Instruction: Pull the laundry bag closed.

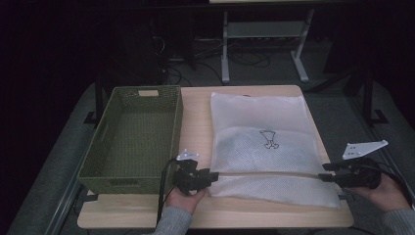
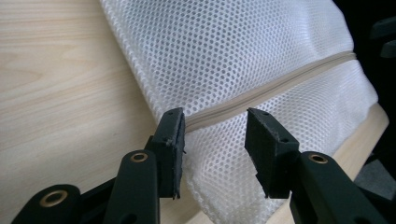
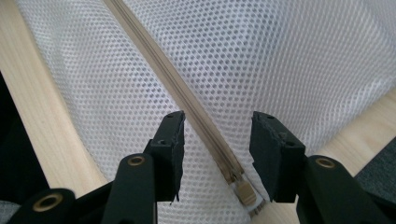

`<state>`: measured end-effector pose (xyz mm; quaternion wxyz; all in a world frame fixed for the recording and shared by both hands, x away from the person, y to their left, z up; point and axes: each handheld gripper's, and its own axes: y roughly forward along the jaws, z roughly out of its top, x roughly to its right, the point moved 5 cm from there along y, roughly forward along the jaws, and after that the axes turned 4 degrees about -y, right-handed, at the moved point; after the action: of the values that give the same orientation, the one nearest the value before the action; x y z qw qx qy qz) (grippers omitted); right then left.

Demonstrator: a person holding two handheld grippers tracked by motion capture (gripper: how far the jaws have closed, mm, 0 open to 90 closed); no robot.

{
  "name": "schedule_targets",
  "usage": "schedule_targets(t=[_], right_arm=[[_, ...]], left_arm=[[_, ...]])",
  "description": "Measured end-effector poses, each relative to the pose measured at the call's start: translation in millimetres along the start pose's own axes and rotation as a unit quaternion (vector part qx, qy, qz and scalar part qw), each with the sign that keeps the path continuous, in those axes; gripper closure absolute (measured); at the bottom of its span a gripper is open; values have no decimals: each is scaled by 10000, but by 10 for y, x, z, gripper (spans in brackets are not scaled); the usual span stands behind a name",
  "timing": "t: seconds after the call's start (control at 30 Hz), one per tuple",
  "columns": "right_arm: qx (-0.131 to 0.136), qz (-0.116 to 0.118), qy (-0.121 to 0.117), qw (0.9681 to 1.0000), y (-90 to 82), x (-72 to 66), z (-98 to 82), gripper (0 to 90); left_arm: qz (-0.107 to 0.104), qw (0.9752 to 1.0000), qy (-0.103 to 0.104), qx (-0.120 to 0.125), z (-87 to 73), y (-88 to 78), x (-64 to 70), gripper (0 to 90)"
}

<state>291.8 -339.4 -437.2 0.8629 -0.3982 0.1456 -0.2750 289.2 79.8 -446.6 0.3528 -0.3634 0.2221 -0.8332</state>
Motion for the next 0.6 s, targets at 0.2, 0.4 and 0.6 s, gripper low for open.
schedule_targets(t=[0.2, 0.4, 0.6], right_arm=[[89, 19, -50, 9999, 6, -55, 67, 523], [120, 87, -107, 9998, 74, -137, 123, 508], [165, 151, -177, 9996, 122, -205, 182, 497]], left_arm=[[-185, 9998, 56, 65, 0, -15, 1, 558], [-328, 9994, 98, 87, -23, -16, 9, 544], [-445, 9988, 165, 106, -37, -26, 32, 536]])
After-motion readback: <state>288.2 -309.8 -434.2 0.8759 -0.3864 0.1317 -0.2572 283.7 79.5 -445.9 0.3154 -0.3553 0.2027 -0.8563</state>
